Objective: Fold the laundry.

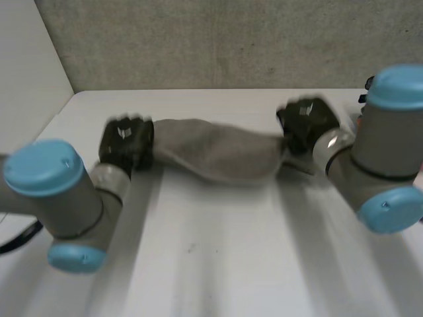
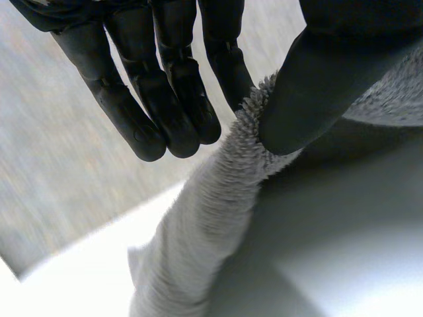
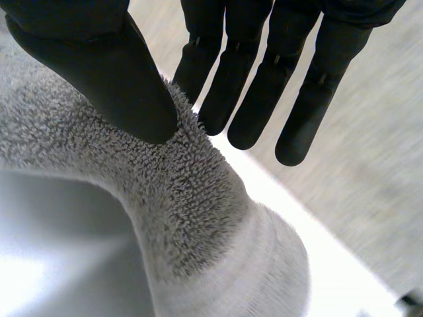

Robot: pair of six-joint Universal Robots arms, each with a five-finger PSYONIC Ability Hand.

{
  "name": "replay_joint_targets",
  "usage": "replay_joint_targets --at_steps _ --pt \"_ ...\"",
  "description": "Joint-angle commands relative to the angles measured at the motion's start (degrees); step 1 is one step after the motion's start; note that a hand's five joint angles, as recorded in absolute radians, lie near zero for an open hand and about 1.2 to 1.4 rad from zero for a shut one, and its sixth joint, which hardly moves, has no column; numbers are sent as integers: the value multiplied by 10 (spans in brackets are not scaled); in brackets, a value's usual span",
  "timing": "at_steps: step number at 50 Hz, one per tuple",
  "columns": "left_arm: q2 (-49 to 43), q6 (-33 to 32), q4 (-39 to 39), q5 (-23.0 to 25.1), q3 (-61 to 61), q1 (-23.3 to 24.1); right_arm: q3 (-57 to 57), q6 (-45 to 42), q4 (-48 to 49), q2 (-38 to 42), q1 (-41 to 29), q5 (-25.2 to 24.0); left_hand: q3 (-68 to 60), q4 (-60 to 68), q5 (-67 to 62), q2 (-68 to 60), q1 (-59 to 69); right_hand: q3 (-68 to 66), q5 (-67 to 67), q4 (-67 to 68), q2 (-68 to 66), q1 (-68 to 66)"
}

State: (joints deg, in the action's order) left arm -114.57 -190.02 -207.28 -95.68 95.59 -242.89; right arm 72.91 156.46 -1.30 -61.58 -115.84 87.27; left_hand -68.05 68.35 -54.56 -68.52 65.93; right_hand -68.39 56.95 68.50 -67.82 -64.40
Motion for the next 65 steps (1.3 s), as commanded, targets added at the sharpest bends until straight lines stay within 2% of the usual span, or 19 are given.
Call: replay_joint_targets --at_steps 1,3,5,8,11,12,16,21,26,28,31,32,34,42,51,54,55,59,65 --pt "-43 -14 23 2 28 -7 17 -64 -34 84 19 0 -44 41 -79 -40 66 -116 131 115 -122 -156" --pt "-44 -16 38 2 25 -13 14 -72 -38 86 24 1 30 -33 -5 34 -8 -116 131 115 -122 -156" --pt "-35 -20 68 9 19 -17 16 -71 -40 78 32 3 166 -169 131 170 -145 -116 131 115 -122 -156" --pt "-14 -18 111 30 7 -20 18 -46 -45 50 39 3 315 -318 280 320 -294 82 -67 -83 76 42" --pt "3 -18 147 49 -3 -22 24 -25 -61 24 40 1 408 -411 373 413 -387 250 -236 -251 244 210" --pt "15 -17 164 60 -8 -27 29 -10 -78 5 40 0 445 -448 410 450 -424 384 -370 -385 378 344" --pt "44 -24 198 94 -21 -49 42 19 -120 -36 47 -11 514 -517 479 519 -493 558 -544 -559 552 518" --pt "54 -51 209 152 -40 -93 54 -3 -150 -74 75 -35 511 -514 476 516 -490 565 -551 -566 560 526" --pt "38 -96 215 236 -73 -132 69 -91 -189 -79 107 -58 499 -502 465 504 -478 488 -474 -489 482 448" --pt "19 -114 222 288 -94 -141 80 -140 -210 -77 123 -64 464 -467 429 469 -443 423 -408 -424 417 383" --pt "-10 -136 234 335 -122 -144 96 -180 -217 -75 134 -71 442 -445 407 447 -421 382 -368 -383 376 342" --pt "-32 -153 245 361 -147 -142 108 -197 -210 -72 139 -79 399 -402 364 403 -378 354 -339 -355 348 314" --pt "-56 -170 261 375 -174 -138 118 -205 -199 -68 144 -90 378 -381 343 383 -357 347 -332 -348 341 307" --pt "-172 -251 354 364 -326 -114 162 -200 -80 -41 171 -114 368 -371 333 373 -347 347 -332 -348 341 307" --pt "-258 -316 441 312 -434 -101 161 -197 -2 6 185 -124 284 -287 249 289 -263 347 -332 -348 341 307" --pt "-268 -339 450 300 -436 -101 149 -197 18 26 188 -129 168 -171 134 173 -147 347 -332 -348 341 307" --pt "-268 -347 449 295 -435 -101 146 -196 23 31 188 -131 38 -41 3 43 -17 347 -332 -348 341 307" --pt "-262 -352 441 276 -425 -101 125 -197 45 59 189 -142 -119 116 -154 -114 140 345 -331 -346 339 305" --pt "-238 -349 411 248 -389 -101 94 -196 50 88 190 -155 -120 116 -154 -115 141 308 -294 -309 302 268"
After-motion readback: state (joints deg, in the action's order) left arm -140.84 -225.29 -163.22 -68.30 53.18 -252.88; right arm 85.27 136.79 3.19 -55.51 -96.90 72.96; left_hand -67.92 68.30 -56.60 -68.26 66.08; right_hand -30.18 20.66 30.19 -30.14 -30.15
